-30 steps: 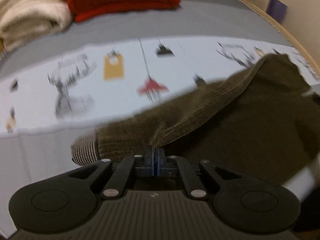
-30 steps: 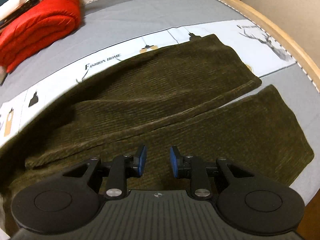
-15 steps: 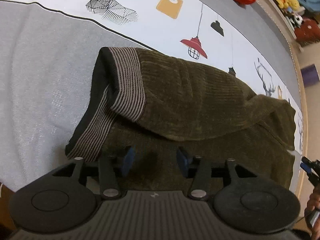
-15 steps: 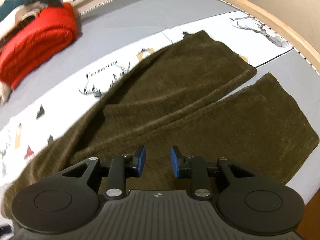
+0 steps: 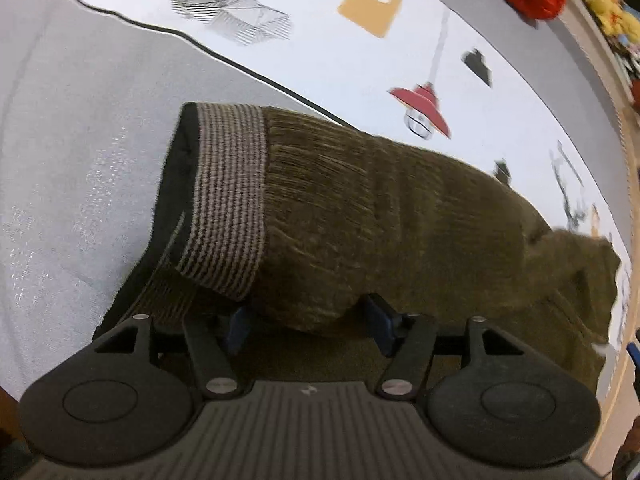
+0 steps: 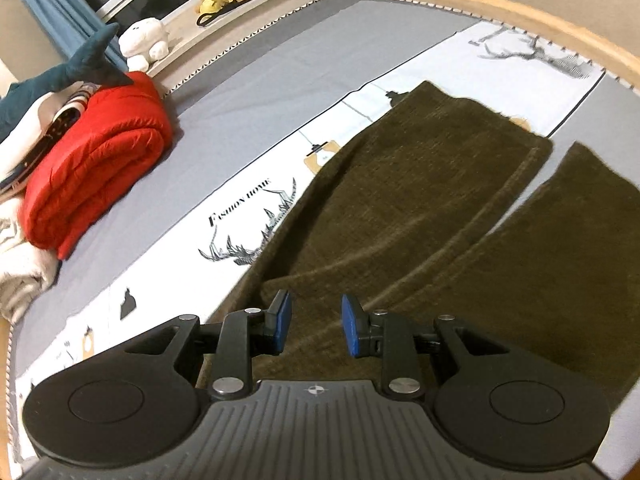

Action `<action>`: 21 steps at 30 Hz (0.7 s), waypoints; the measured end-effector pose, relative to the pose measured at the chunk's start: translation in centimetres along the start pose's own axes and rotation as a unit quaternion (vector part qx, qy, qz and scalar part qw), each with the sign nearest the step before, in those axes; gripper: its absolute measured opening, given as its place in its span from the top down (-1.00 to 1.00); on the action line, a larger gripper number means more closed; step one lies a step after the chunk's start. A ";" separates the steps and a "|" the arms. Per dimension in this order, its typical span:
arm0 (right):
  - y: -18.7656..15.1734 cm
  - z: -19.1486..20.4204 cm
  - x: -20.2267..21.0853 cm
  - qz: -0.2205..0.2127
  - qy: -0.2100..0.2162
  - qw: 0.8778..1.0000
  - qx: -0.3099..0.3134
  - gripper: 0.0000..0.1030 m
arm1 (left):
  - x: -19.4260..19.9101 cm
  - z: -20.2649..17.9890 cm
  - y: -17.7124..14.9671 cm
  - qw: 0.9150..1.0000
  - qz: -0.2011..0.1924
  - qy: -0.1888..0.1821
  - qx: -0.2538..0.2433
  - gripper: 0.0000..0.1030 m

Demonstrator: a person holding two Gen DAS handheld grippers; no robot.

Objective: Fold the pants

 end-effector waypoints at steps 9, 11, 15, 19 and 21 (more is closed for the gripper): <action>1.0 1.8 -5.5 0.008 0.035 0.998 -0.057 0.36 | 0.9 0.6 2.2 0.994 -0.062 0.026 0.081 -0.06; 1.2 2.4 -7.3 0.010 0.037 0.997 -0.063 0.31 | 0.9 0.1 2.5 0.994 -0.071 0.039 0.078 0.26; 1.4 2.8 -11.3 0.020 0.029 0.996 -0.081 0.31 | 0.9 -0.3 2.8 0.994 -0.077 0.054 0.058 0.49; 1.6 2.6 -14.5 0.022 0.016 0.995 -0.097 0.30 | 0.5 -0.3 2.8 0.995 -0.071 0.057 0.048 0.55; 1.6 2.7 -15.9 0.025 0.015 0.995 -0.096 0.29 | 0.5 -0.3 2.9 0.995 -0.072 0.055 0.044 0.57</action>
Point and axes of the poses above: each gripper's, at about its wrist camera, not at the fingertips, and x roughly against the way its jaws point, z to its left, y to its top, the point moved 1 cm from there along -x, roughly the way its jaws point, and after that the axes turned 9 degrees about -z, right-handed, at the moved point
